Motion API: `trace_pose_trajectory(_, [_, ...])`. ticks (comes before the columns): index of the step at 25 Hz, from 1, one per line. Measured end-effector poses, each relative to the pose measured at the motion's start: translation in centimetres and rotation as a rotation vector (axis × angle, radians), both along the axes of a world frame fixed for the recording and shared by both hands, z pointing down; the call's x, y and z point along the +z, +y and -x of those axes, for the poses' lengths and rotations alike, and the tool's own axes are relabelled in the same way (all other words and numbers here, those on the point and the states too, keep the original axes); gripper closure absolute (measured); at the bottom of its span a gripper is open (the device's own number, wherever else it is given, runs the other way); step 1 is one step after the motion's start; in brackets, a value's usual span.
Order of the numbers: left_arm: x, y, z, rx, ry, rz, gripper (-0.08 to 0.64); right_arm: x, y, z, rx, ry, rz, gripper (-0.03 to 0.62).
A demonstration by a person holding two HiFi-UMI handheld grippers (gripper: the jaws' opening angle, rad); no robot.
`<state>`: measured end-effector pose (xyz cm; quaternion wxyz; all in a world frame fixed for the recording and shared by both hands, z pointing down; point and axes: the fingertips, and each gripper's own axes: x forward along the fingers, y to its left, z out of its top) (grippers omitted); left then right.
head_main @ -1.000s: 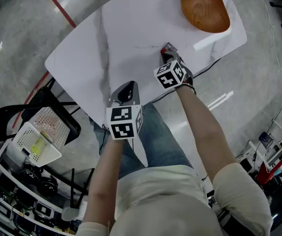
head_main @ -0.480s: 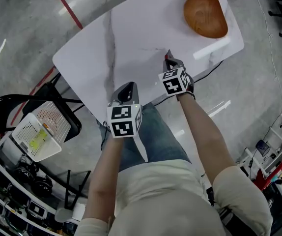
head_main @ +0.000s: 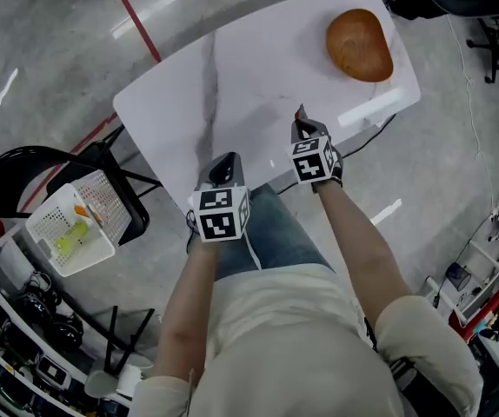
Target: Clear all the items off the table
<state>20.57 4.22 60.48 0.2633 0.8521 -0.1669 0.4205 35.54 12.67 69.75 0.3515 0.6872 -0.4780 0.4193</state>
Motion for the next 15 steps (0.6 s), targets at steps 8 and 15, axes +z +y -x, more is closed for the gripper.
trace_pose_trajectory(8, [-3.2,-0.9,2.7,-0.022,0.017,-0.031,0.552,-5.6,-0.6,2.8,-0.025,0.024,-0.050,0.594])
trace_pose_trajectory(15, [-5.7,-1.4,4.6,-0.035,0.027,-0.048,0.552,-10.0,-1.1,5.0,-0.038,0.035,-0.089,0.594])
